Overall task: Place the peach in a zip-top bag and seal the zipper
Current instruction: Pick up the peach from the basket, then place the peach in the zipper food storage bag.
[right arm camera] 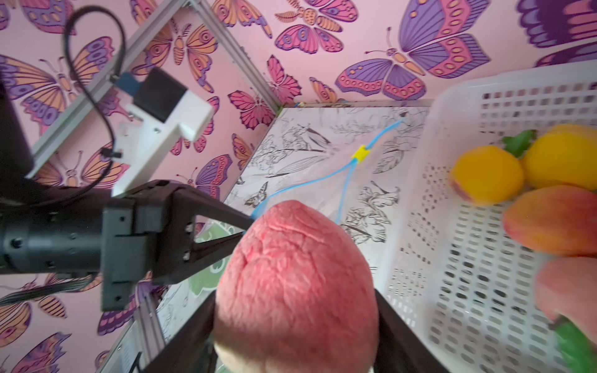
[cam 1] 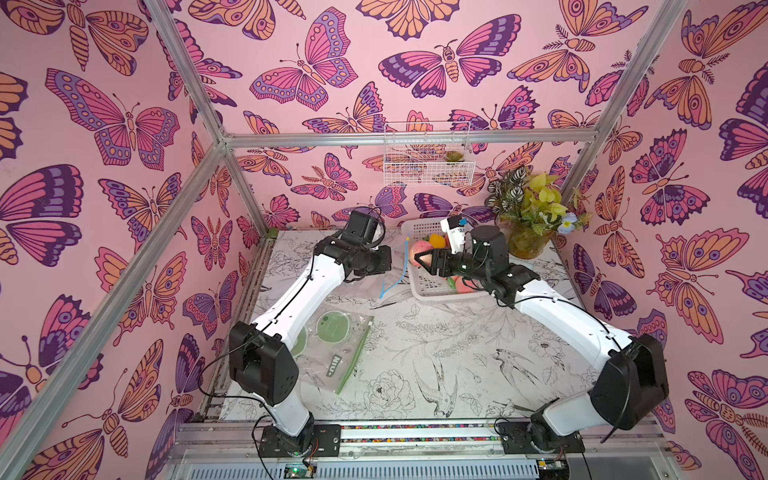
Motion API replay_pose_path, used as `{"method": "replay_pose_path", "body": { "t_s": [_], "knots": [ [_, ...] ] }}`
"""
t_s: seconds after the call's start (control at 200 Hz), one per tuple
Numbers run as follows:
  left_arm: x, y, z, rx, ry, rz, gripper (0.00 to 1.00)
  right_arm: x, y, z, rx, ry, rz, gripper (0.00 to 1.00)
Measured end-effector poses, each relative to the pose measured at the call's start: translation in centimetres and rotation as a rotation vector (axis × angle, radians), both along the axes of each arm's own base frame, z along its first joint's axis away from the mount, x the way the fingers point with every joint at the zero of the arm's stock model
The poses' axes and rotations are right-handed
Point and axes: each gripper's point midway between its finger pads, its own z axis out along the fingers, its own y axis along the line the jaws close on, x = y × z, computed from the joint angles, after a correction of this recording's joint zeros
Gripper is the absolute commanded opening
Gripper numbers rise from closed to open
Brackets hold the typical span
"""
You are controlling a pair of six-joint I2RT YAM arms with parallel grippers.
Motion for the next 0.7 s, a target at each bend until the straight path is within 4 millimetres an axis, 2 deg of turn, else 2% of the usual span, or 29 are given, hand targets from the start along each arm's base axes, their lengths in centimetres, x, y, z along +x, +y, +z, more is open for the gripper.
{"method": "replay_pose_path", "body": {
  "t_s": [0.15,0.32,0.466,0.701],
  "knots": [
    [0.0,-0.4,0.2,-0.021,-0.002,-0.015,0.00,-0.4,2.3,0.1,0.017,0.010,0.080,0.62],
    [-0.2,-0.7,0.3,-0.036,0.004,-0.028,0.00,0.2,3.9,-2.0,-0.001,0.056,0.113,0.62],
    [-0.2,-0.7,0.3,-0.036,0.003,-0.028,0.00,0.4,4.0,-3.5,-0.025,0.089,0.108,0.62],
    [-0.4,-0.9,0.6,-0.049,0.003,-0.038,0.00,1.3,3.7,-3.9,-0.087,0.095,0.061,0.62]
  ]
}}
